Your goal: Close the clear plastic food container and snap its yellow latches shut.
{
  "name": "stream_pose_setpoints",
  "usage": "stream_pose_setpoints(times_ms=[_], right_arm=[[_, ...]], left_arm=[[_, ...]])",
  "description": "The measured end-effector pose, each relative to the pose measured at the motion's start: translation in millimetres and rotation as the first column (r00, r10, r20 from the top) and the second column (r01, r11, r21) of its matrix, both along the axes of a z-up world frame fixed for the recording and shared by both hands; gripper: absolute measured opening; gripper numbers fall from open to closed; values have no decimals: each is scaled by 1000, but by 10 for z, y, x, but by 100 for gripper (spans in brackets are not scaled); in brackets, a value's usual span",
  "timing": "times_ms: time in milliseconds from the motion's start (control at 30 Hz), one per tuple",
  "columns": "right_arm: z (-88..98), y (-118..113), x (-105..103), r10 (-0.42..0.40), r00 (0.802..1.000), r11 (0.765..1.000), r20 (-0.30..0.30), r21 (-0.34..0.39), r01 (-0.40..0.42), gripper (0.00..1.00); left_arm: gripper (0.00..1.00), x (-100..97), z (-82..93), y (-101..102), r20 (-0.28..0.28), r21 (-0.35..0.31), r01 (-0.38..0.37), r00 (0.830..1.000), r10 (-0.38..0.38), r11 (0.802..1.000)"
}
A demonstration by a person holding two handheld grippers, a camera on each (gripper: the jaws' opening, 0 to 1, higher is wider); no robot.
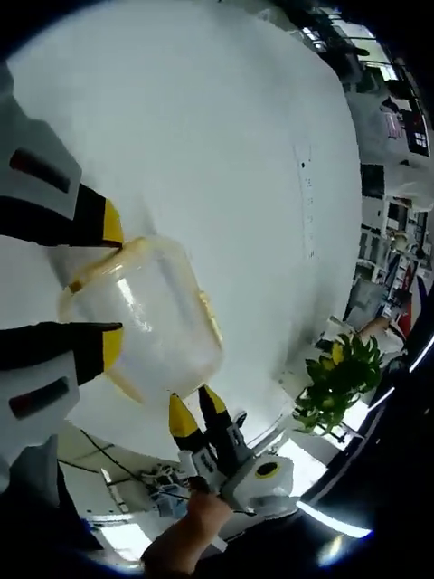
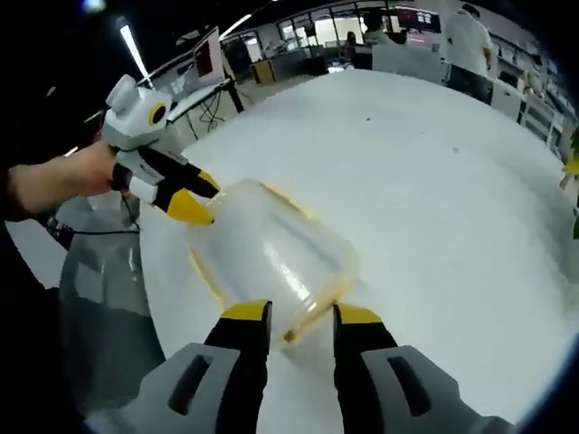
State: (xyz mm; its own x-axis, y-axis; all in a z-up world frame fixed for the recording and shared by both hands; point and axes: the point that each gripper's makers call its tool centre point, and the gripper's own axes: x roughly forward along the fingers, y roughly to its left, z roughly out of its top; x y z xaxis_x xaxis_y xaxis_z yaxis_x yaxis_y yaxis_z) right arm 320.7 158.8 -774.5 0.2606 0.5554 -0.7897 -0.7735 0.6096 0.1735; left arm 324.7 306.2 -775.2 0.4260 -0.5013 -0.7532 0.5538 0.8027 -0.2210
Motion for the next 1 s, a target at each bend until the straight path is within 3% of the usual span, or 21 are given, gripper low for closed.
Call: stream_pose_setpoints(times_ms=[67, 100, 133, 233, 300, 333, 367, 467, 500, 600, 700, 833, 1000], right_arm=[[11, 3, 4, 43, 999, 999, 29, -30, -43, 28], [23, 3, 35, 69, 996, 997, 53, -47, -67, 28], [50, -4, 72, 75, 993, 996, 92, -58, -70, 28], [151, 118, 71, 28, 998, 998, 64, 51, -31, 30], [196, 158, 94, 44, 994, 997, 100, 54, -49, 32], [214, 210, 67, 84, 989, 994, 118, 54, -91, 32], [215, 249, 41, 109, 987, 992, 121, 58, -117, 32], [201, 355, 22, 174, 974, 982, 148, 46, -182, 30], [195, 375, 16, 181, 972, 981, 151, 39, -189, 29], [208, 447, 32, 193, 968, 978, 160, 48, -203, 29], [223, 539, 31, 216, 962, 972, 167, 53, -227, 26], [208, 571, 79, 227, 959, 970, 169, 46, -237, 23], [203, 642, 84, 257, 952, 962, 166, 45, -268, 22]], left_arm=[[23, -12, 43, -4, 64, 82, 82, 994, -88, 993], [21, -8, 91, 5, 110, 143, 138, 982, -154, 980], [20, -2, 137, -36, 144, 153, 177, 969, -199, 972], [19, 25, 296, -170, 224, 157, 259, 930, -290, 953], [19, 28, 327, -247, 241, 173, 314, 906, -349, 934], [19, 26, 329, -314, 251, 192, 362, 881, -402, 912], [18, 17, 323, -335, 249, 197, 378, 873, -419, 905], [18, -22, 244, -431, 223, 261, 479, 815, -535, 838], [18, -14, 234, -450, 225, 270, 489, 805, -548, 829], [18, -40, 229, -547, 227, 257, 519, 788, -573, 816], [15, -72, 279, -664, 256, 242, 552, 757, -601, 798], [15, -112, 230, -718, 242, 258, 575, 740, -628, 777], [15, -186, 200, -767, 231, 244, 598, 729, -644, 764]])
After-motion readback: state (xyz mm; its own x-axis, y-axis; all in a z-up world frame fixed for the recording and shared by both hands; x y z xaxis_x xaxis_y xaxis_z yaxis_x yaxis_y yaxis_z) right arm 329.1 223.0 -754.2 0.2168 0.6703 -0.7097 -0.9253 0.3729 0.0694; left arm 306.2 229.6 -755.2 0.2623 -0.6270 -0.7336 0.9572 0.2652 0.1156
